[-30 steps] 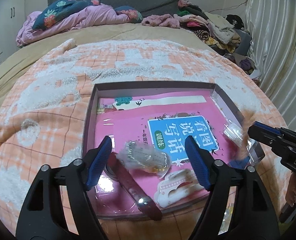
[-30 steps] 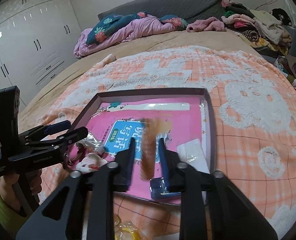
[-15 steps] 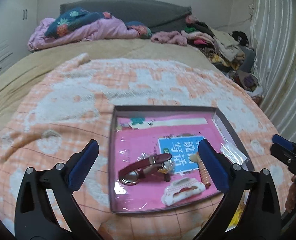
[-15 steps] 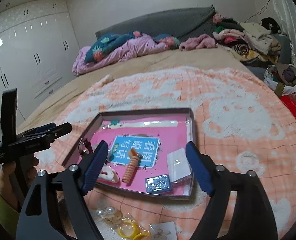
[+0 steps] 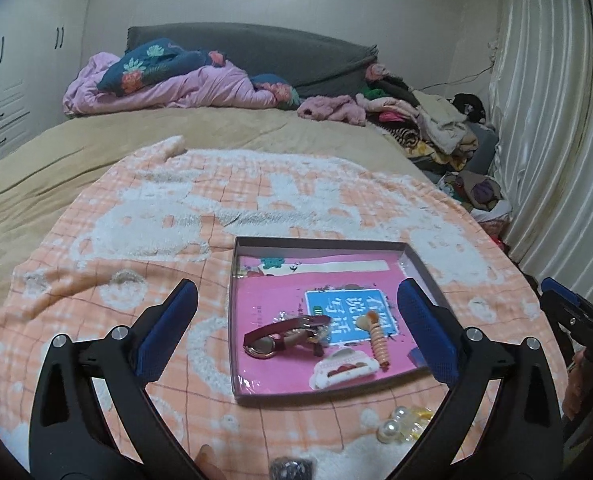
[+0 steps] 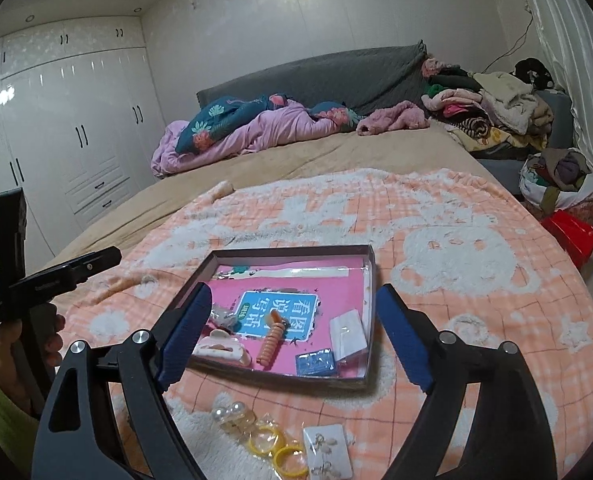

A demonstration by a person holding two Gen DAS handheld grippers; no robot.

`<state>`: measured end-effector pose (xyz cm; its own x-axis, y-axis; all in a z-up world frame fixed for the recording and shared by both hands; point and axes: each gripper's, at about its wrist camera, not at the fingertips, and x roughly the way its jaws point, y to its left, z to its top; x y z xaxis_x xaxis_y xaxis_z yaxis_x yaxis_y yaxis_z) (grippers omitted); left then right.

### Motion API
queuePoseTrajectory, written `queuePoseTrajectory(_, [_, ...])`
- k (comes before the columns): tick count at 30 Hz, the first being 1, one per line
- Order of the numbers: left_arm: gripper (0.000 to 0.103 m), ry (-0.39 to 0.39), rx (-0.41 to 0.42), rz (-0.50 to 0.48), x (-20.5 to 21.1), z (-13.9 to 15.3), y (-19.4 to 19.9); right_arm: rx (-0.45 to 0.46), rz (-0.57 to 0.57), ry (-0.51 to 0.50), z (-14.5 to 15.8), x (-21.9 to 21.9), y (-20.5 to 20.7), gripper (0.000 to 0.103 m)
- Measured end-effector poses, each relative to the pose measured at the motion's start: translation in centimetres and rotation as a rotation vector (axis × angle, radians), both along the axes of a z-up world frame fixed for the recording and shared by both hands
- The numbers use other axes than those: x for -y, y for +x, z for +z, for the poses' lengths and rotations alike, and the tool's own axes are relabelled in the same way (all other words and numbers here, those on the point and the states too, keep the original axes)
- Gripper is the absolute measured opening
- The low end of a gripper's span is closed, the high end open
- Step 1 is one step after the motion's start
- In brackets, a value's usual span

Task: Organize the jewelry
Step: 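Lift both tools back from the tray toward the pearl earrings and earring card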

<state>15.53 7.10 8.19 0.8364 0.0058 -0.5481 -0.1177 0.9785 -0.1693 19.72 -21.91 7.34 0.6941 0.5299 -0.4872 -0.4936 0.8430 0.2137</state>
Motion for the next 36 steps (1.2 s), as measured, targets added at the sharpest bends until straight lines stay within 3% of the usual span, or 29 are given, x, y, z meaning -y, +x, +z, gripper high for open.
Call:
queuePoseTrajectory(15, [0.093, 0.017, 0.033, -0.013, 2.3, 0.8, -3.9, 0.075, -0.025, -0.029, 1.8, 2.1, -4.3, 0.084])
queuePoseTrajectory(36, [0.093, 0.096, 0.015, -0.084, 6.8, 0.4, -7.8, 0.088, -0.014, -0.04, 2.7, 3.4, -8.3, 0.086])
